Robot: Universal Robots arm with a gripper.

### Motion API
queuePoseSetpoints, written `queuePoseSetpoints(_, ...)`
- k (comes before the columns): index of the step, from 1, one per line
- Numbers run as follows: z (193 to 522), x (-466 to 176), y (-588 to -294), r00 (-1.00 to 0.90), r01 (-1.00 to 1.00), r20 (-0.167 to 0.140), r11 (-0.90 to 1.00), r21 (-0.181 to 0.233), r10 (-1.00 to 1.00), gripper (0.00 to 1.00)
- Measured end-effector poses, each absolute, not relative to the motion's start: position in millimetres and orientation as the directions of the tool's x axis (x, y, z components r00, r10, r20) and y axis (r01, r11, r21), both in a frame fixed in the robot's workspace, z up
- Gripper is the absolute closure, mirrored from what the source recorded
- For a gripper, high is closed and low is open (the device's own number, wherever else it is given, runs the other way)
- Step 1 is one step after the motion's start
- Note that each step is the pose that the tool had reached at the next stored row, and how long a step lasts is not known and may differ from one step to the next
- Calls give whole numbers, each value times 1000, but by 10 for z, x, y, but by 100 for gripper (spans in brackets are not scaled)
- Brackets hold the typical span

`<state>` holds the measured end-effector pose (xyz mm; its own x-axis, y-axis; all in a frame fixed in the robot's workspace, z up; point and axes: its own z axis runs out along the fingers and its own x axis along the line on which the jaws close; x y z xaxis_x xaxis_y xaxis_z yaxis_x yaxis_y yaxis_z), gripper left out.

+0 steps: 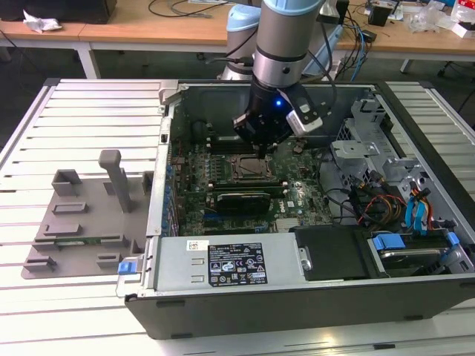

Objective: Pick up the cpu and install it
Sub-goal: 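Install the first cpu locking lever, then install the second cpu locking lever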

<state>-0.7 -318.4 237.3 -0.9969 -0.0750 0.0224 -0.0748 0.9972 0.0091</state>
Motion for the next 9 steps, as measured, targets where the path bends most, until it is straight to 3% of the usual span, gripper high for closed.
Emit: queuePoseSetpoints(9, 2385, -7, -3185, -997, -75, 22, 997, 9, -75, 89)
